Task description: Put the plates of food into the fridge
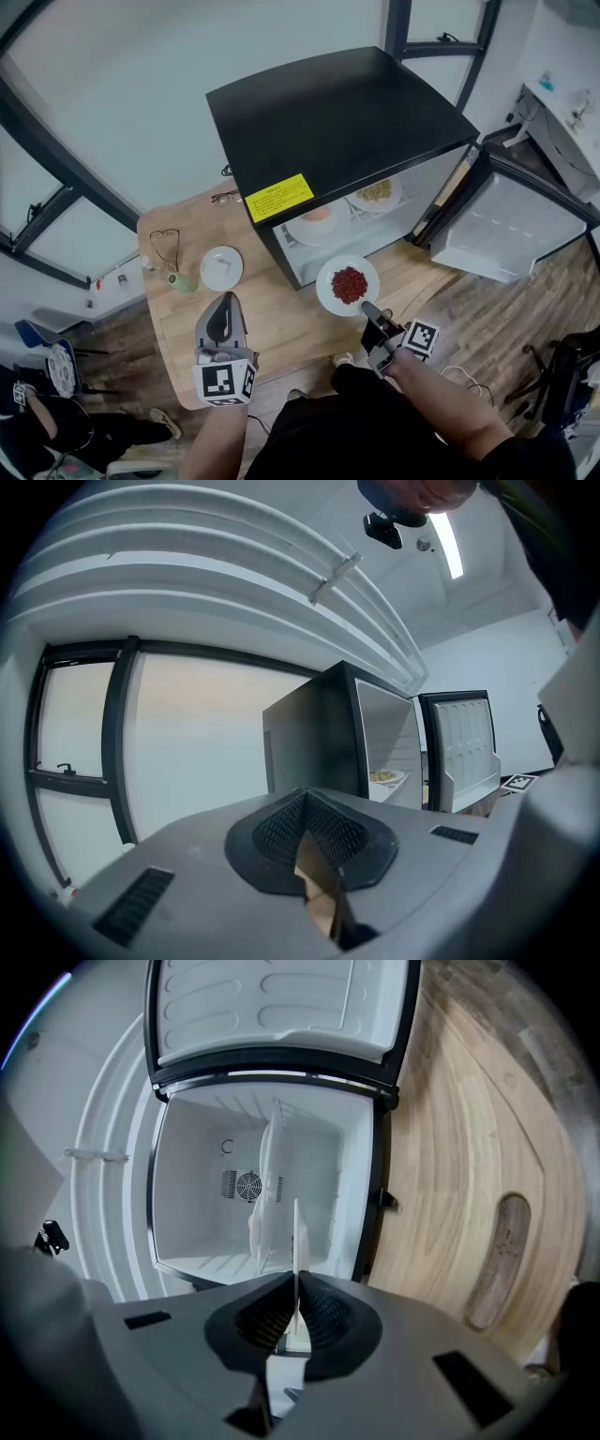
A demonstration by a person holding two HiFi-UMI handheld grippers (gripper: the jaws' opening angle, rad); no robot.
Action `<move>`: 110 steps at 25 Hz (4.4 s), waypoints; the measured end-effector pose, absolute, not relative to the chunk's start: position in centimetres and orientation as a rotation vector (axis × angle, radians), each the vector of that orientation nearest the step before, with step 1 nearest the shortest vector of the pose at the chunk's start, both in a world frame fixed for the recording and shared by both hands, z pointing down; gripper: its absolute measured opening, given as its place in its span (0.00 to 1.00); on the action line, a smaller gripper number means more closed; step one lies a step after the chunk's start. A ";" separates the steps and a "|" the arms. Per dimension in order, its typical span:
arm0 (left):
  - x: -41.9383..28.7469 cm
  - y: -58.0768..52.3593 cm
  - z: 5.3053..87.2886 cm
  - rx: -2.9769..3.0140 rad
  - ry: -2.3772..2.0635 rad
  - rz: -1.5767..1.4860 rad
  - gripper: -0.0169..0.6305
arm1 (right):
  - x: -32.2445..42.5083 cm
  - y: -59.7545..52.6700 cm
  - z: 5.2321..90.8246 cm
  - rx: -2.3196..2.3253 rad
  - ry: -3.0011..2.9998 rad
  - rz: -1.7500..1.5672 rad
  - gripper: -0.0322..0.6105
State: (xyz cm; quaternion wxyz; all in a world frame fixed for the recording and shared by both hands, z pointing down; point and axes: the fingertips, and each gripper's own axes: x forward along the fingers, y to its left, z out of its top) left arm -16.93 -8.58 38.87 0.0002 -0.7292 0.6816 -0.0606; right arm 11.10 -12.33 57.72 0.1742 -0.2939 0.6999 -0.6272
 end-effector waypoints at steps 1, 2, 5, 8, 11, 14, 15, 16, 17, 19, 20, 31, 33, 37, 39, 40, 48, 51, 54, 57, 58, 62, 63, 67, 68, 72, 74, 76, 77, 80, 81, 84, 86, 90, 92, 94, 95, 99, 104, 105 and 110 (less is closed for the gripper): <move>-16.8 -9.0 38.8 -2.281 2.150 -0.194 0.03 | 11.2 -13.1 57.8 -0.823 1.996 -1.781 0.10; -16.6 -9.4 38.8 -2.270 2.160 -0.196 0.03 | 11.3 -13.8 57.9 -0.810 2.007 -1.783 0.10; -16.3 -10.4 38.8 -2.236 2.191 -0.201 0.03 | 11.2 -15.7 58.1 -0.775 2.016 -1.803 0.10; -16.4 -11.1 38.8 -2.202 2.223 -0.212 0.03 | 11.0 -17.6 58.7 -0.762 2.034 -1.815 0.10; -16.9 -11.6 38.9 -2.168 2.257 -0.227 0.03 | 10.4 -19.1 59.4 -0.754 2.049 -1.840 0.10; -17.4 -11.9 39.1 -2.141 2.284 -0.248 0.03 | 9.7 -20.5 60.0 -0.744 2.052 -1.859 0.10; -17.6 -12.0 39.1 -2.133 2.292 -0.256 0.03 | 9.4 -20.9 60.1 -0.745 2.055 -1.862 0.10; -17.9 -12.0 39.1 -2.124 2.300 -0.262 0.03 | 9.2 -21.3 60.3 -0.748 2.058 -1.865 0.10; -18.2 -12.1 39.2 -2.115 2.310 -0.266 0.03 | 9.0 -21.7 60.6 -0.754 2.061 -1.870 0.10; -18.6 -12.2 39.2 -2.100 2.329 -0.272 0.03 | 8.6 -22.3 61.1 -0.767 2.065 -1.883 0.10; -18.8 -12.2 39.3 -2.096 2.336 -0.277 0.03 | 8.4 -22.6 61.3 -0.775 2.067 -1.891 0.10; -20.9 -11.7 40.5 -2.050 2.418 -0.318 0.03 | 5.2 -25.6 62.5 -0.815 2.100 -1.939 0.10; -21.5 -11.2 40.6 -2.031 2.441 -0.327 0.03 | 4.7 -26.1 63.0 -0.830 2.119 -1.942 0.10; -23.0 -10.3 41.0 -1.995 2.485 -0.342 0.03 | 3.6 -27.0 63.5 -0.828 2.122 -1.949 0.10; -23.6 -9.9 41.3 -1.982 2.503 -0.349 0.03 | 3.4 -27.3 63.7 -0.841 2.130 -1.957 0.10; -23.8 -9.8 41.3 -1.977 2.509 -0.351 0.03 | 3.2 -27.5 63.9 -0.851 2.141 -1.960 0.10; -24.5 -9.0 41.2 -1.956 2.531 -0.385 0.03 | 3.4 -28.4 65.0 -1.117 2.496 -1.827 0.13; -24.9 -8.8 40.6 -1.933 2.509 -0.364 0.03 | 3.5 -28.7 65.0 -1.203 2.594 -1.760 0.18; -24.7 -8.5 40.2 -1.935 2.499 -0.365 0.03 | 3.5 -28.6 64.8 -1.270 2.694 -1.687 0.25; -24.4 -8.6 39.8 -1.938 2.482 -0.357 0.03 | 3.6 -28.5 64.5 -1.331 2.749 -1.630 0.33; -24.2 -8.6 39.7 -1.942 2.475 -0.354 0.03 | 3.6 -28.5 64.3 -1.341 2.756 -1.617 0.35; -23.3 -8.9 39.2 -1.960 2.445 -0.338 0.03 | 4.5 -28.1 63.6 -1.364 2.770 -1.559 0.35; -23.1 -8.9 39.1 -1.966 2.438 -0.332 0.03 | 4.8 -27.9 63.3 -1.366 2.770 -1.546 0.35; -22.0 -9.1 38.7 -2.000 2.415 -0.290 0.03 | 6.2 -27.5 60.9 -1.375 2.795 -1.391 0.35; -21.7 -9.2 38.8 -2.013 2.412 -0.278 0.03 | 6.6 -27.4 59.9 -1.365 2.805 -1.327 0.35; -20.4 -9.3 39.4 -2.063 2.389 -0.270 0.03 | 8.1 -26.9 55.2 -1.307 2.873 -1.015 0.35; -19.7 -9.4 39.5 -2.088 2.372 -0.269 0.03 | 9.0 -26.5 53.1 -1.313 2.923 -0.858 0.32; -18.9 -9.5 39.5 -2.114 2.353 -0.255 0.03 | 10.1 -26.2 50.9 -1.335 2.942 -0.713 0.28; -18.6 -9.5 39.5 -2.125 2.346 -0.244 0.03 | 10.8 -26.1 49.8 -1.348 2.935 -0.648 0.23; -17.9 -9.4 39.9 -2.141 2.343 -0.220 0.03 | 12.5 -25.7 46.8 -1.367 2.925 -0.505 0.15; -17.7 -9.4 39.9 -2.145 2.341 -0.215 0.03 | 12.9 -25.6 46.0 -1.363 2.939 -0.461 0.15; -16.6 -9.0 40.1 -2.171 2.326 -0.208 0.03 | 13.4 -24.7 43.7 -1.322 2.989 -0.329 0.10; -16.1 -8.5 40.8 -2.188 2.331 -0.216 0.03 | 13.9 -24.2 42.5 -1.307 2.988 -0.281 0.08; -16.1 -8.0 41.6 -2.188 2.343 -0.242 0.03 | 14.8 -24.2 42.2 -1.326 2.972 -0.292 0.08; -16.2 -8.2 41.7 -2.184 2.342 -0.242 0.03 | 15.1 -24.3 42.3 -1.334 2.976 -0.296 0.08; -16.2 -8.5 41.5 -2.180 2.340 -0.237 0.03 | 15.2 -24.4 42.5 -1.337 2.984 -0.296 0.08; -16.1 -8.8 41.5 -2.179 2.338 -0.233 0.03 | 15.2 -24.5 42.6 -1.337 2.987 -0.295 0.08; -15.8 -9.8 41.0 -2.179 2.322 -0.223 0.03 | 15.0 -24.8 42.5 -1.325 2.993 -0.287 0.08; -15.7 -10.4 40.2 -2.179 2.297 -0.241 0.03 | 14.7 -24.9 42.5 -1.304 3.003 -0.285 0.08; -15.6 -10.5 40.1 -2.181 2.291 -0.246 0.03 | 14.8 -25.0 42.5 -1.304 3.002 -0.286 0.08; -15.0 -11.8 39.7 -2.190 2.260 -0.246 0.03 | 14.9 -25.8 42.4 -1.294 3.000 -0.276 0.08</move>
